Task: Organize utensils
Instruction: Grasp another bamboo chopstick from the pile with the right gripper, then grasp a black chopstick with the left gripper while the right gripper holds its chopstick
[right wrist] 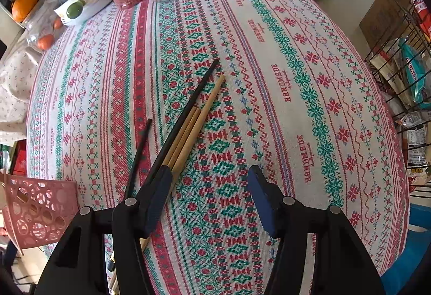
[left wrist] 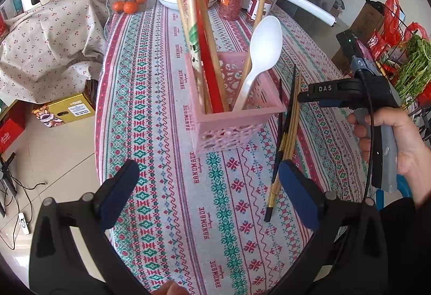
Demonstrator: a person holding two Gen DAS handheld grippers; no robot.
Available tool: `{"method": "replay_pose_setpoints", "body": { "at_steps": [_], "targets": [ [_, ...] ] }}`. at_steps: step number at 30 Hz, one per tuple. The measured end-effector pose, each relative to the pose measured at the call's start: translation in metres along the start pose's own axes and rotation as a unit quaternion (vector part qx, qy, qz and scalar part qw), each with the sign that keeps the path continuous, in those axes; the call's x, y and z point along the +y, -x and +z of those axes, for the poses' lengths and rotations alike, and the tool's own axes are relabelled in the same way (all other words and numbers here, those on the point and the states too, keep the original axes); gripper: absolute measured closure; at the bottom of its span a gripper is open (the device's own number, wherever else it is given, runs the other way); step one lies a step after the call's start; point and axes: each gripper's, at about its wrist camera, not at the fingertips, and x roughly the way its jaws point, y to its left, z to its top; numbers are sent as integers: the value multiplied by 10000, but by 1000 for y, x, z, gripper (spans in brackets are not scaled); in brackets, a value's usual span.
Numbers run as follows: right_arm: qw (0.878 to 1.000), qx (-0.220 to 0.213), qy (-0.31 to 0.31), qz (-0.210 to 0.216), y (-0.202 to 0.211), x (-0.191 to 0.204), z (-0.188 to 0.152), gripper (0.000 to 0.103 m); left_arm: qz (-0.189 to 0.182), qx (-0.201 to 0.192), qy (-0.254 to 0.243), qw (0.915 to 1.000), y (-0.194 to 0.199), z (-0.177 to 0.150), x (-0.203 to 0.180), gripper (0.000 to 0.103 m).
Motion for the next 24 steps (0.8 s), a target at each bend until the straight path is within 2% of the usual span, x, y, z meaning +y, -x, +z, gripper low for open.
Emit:
{"method": "replay_pose_setpoints", "body": {
  "at_steps": [6, 10, 11, 13, 16, 24],
  "targets": [
    [9998, 46, 151, -134, -4, 10, 0, 42, -7, 6, -114, 9999, 1, -2, -5, 0],
    [9977, 68, 462, -494, -4, 17, -5, 52, -9, 17, -247, 9997, 2, -4, -12, 0],
    [9977, 73, 474, -488, -3, 17, -6, 55, -15, 18, -313, 9995, 3, -6, -15, 0],
    [9976, 89, 499, -462, -1, 15, -8, 82, -41, 21, -461, 9989, 4, -8, -24, 0],
    [9979, 165, 536, -321, 2, 3, -10, 93, -198, 5, -702, 9973, 8, -14, -42, 0],
    [9997, 185, 180, -22, 16, -56, -16, 96, -535, 199, -1482, 9873, -1, -25, -97, 0]
  ]
}}
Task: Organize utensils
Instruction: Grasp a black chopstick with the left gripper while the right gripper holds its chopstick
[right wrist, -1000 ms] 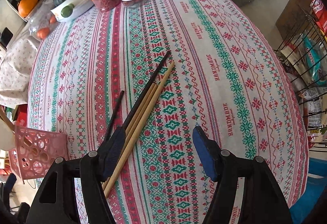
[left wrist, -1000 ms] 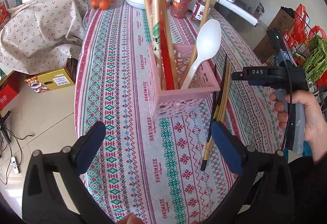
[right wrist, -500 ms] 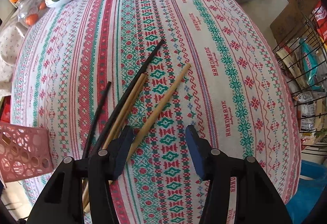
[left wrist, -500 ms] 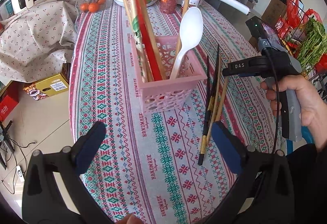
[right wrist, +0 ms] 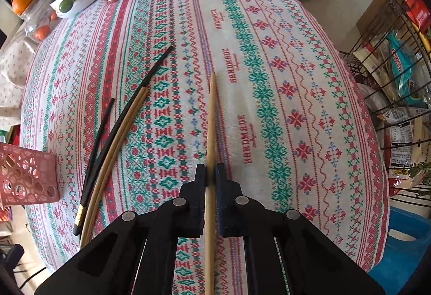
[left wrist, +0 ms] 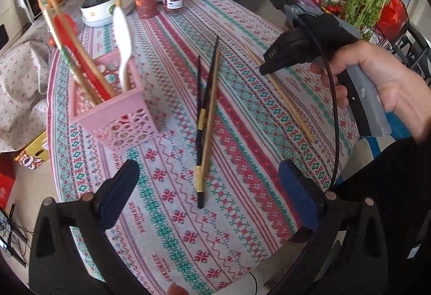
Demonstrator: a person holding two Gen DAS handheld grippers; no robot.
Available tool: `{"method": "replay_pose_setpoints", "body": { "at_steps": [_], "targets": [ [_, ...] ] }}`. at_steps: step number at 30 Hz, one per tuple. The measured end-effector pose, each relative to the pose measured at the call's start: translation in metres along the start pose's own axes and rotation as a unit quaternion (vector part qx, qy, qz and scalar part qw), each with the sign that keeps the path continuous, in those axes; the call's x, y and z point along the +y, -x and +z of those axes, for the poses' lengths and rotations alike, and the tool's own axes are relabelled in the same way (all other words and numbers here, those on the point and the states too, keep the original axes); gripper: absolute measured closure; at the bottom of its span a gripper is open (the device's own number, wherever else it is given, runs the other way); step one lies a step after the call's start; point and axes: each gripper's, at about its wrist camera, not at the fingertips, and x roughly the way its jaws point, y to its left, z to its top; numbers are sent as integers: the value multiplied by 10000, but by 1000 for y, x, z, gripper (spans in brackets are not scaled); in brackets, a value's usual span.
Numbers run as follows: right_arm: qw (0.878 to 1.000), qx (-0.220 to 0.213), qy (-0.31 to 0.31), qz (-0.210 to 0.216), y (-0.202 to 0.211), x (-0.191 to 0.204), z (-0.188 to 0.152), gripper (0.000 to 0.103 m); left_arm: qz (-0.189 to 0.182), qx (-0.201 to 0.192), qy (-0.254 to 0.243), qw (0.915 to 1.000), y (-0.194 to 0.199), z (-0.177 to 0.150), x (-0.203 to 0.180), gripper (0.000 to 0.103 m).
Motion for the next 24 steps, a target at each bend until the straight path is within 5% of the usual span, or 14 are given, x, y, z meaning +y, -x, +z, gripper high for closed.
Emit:
{"method": "replay_pose_setpoints", "body": {
  "at_steps": [8, 14, 19, 24],
  "targets": [
    [9991, -197, -252, 272, 28, -59, -7, 96, 245, 390, 265, 9986, -31, 54, -26, 2],
    [9971, -174, -422, 616, 30, -77, -2, 96, 408, 539, 346, 9971, -66, 104, -39, 34],
    [9952, -145, -410, 874, 33, -82, 1, 97, 789, 480, 412, 9949, -91, 137, -32, 81],
    [9935, -136, -337, 1082, 35, -80, 5, 97, 1167, 1019, 525, 9865, -126, 144, -13, 91]
  ]
}}
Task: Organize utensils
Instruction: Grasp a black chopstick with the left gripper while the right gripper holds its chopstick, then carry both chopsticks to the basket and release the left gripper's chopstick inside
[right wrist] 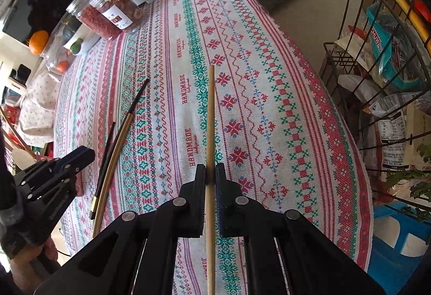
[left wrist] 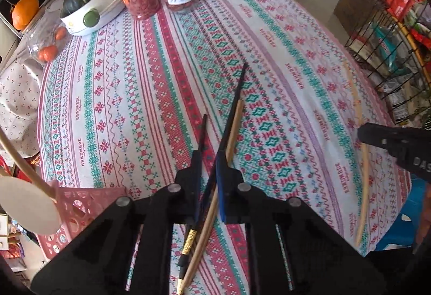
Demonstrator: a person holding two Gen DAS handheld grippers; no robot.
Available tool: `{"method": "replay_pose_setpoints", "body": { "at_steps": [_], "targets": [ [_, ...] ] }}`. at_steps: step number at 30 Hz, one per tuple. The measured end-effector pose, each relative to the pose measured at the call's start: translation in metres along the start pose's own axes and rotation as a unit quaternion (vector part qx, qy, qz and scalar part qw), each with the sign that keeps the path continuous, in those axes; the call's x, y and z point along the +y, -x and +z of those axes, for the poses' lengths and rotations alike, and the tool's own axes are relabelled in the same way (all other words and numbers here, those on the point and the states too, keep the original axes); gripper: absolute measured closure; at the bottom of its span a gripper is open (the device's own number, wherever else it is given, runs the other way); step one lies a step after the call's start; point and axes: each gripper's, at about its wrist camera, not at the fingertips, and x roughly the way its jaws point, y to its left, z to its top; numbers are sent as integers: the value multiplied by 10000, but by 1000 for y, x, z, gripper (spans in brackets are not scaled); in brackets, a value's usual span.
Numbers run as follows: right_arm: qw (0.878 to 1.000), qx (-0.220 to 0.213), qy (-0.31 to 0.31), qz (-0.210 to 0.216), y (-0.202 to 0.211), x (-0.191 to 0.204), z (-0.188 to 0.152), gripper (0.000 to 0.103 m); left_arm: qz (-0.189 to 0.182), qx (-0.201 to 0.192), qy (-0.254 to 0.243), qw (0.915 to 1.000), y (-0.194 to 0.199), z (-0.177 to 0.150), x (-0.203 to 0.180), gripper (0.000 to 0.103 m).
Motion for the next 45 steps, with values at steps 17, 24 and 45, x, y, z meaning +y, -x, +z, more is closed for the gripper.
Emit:
{"method": "replay_pose_setpoints", "body": {
  "at_steps": [17, 24, 45],
  "targets": [
    [9995, -74, 281, 151, 0, 19, -5, 97, 1, 89, -110, 9999, -30, -10, 12, 96],
    [9963, -480, 623, 349, 25, 46, -15, 97, -376, -757, -329, 9959, 31, -44, 10, 96],
    [9411, -2902, 1439, 970, 126, 131, -53, 96, -1092, -3574, 413, 9266, 197, -116, 95, 97]
  ]
}}
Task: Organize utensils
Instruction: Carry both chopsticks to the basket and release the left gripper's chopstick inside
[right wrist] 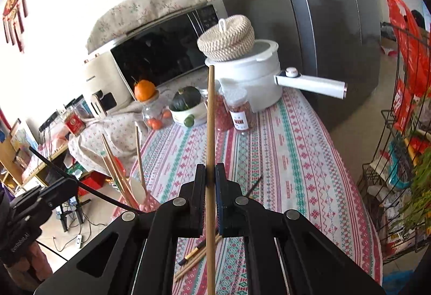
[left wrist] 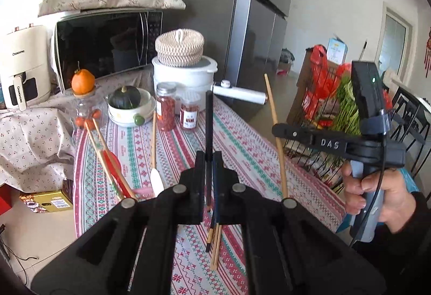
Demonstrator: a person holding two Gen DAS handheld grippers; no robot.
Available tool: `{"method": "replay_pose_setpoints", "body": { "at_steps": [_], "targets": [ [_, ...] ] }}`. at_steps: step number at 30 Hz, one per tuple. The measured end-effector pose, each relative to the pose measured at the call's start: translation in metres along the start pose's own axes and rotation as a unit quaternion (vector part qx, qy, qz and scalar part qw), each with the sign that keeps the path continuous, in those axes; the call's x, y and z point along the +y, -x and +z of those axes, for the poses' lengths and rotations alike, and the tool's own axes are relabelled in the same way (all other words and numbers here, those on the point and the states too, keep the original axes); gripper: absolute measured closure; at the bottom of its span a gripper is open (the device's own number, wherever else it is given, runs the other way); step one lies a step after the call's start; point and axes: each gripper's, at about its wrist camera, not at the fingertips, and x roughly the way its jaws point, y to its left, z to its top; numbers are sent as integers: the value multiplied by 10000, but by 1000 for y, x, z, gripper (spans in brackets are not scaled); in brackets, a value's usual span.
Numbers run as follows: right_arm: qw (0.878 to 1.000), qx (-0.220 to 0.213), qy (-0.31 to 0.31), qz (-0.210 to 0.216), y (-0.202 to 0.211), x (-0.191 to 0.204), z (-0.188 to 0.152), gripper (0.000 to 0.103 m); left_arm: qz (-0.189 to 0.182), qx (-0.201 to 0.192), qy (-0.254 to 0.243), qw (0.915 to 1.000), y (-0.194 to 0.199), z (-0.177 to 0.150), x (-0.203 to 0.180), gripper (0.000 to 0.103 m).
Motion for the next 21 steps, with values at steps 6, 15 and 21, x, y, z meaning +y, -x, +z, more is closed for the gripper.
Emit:
{"method": "replay_pose_setpoints", "body": {
  "at_steps": [6, 15, 21],
  "targets": [
    [9989, -415, 221, 62, 5, 25, 8, 96, 114, -726, 157, 9972, 33, 21, 12, 97],
    [9984, -374, 387, 183, -7, 48, 3, 96, 502, -1268, 273, 9903, 59, 28, 32, 97],
    [9983, -354, 412, 225, -12, 55, 1, 96, 822, -1261, 324, 9881, 49, 22, 46, 97]
  ]
}}
